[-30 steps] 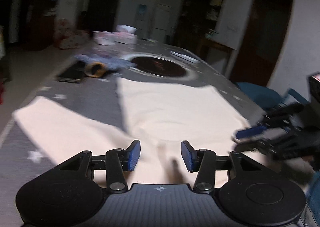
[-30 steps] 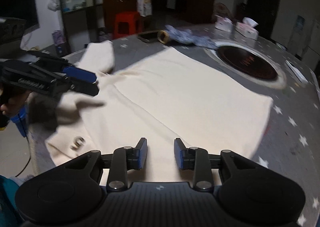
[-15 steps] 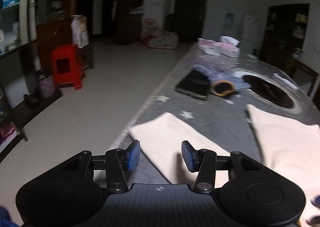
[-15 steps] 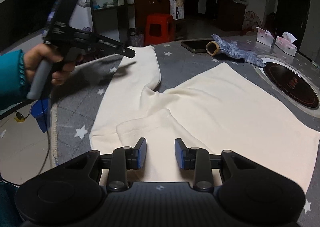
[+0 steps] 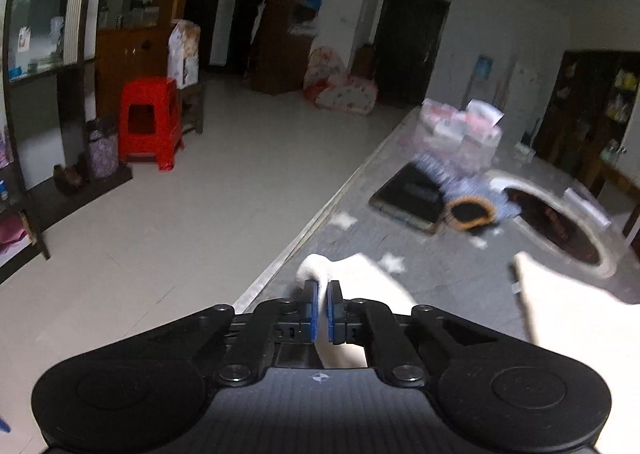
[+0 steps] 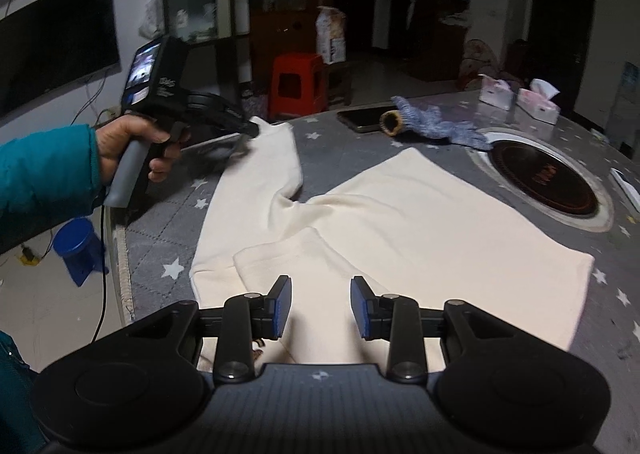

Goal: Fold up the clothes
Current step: 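Lay the held sleeve across the sweatshirt body and open the left gripper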

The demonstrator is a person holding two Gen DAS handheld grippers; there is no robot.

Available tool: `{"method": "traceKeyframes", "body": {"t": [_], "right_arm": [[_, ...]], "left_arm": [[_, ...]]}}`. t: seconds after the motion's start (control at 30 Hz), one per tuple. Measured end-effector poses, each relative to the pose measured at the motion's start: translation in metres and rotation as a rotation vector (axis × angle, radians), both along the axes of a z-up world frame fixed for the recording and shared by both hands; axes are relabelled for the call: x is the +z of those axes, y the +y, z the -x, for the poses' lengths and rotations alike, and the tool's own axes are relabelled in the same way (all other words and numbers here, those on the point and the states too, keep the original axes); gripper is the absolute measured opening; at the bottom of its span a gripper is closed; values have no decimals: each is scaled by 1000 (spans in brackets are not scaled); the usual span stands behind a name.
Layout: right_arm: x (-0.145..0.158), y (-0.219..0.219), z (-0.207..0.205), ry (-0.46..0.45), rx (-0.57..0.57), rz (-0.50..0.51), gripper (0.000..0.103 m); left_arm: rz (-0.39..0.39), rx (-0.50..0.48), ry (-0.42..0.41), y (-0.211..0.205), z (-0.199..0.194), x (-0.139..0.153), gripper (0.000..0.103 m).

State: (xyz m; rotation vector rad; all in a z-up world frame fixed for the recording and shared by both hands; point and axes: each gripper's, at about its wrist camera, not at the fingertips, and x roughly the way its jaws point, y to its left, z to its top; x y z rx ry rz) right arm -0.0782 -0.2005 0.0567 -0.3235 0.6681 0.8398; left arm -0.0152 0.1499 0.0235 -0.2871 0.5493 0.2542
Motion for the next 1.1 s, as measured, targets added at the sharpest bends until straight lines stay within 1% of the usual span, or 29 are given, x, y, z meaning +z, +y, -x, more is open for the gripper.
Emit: {"method": "traceKeyframes", "body": {"t": [0.03, 0.13, 0.2, 0.37, 0.43, 0.53, 0.6, 0.67, 0.77, 0.87, 0.93, 1.0, 1.03, 1.1], "right_arm": [[1, -4, 1, -1, -14, -5, 32], [4, -16, 2, -1, -58, -16, 32], [5, -28, 4, 0, -102, -23, 32], [4, -55, 9, 5, -202, -54, 32], [5, -68, 13, 1, -244, -68, 32], [5, -89, 19, 5, -306, -92, 32], [4, -104, 22, 10, -354, -106, 32], [2, -117, 24, 17, -399, -118, 32], [-1, -132, 27, 27, -450, -137, 32], [-1, -145, 32, 26, -488, -149, 32], [0, -152, 34, 21, -507, -153, 32], [0, -154, 33, 20, -519, -158, 32], [0, -155, 32, 20, -524, -161, 32], [0, -152, 30, 18, -514, -165, 32]], "left_arm": [[10, -15, -21, -3, 4, 6, 5], [42, -107, -107, -21, 20, 35, 4], [53, -185, -165, -39, 30, 55, 4], [138, -412, -278, -92, 51, 95, 4], [160, -496, -305, -115, 58, 105, 4], [203, -644, -319, -156, 70, 110, 4], [200, -737, -300, -187, 73, 103, 5], [194, -806, -258, -212, 76, 90, 5], [198, -884, -161, -238, 74, 71, 8], [193, -955, -90, -250, 78, 59, 12], [146, -969, -83, -248, 83, 55, 12], [123, -945, -70, -236, 85, 52, 12], [112, -932, -64, -230, 87, 50, 12], [76, -868, -47, -212, 84, 46, 12]]}}
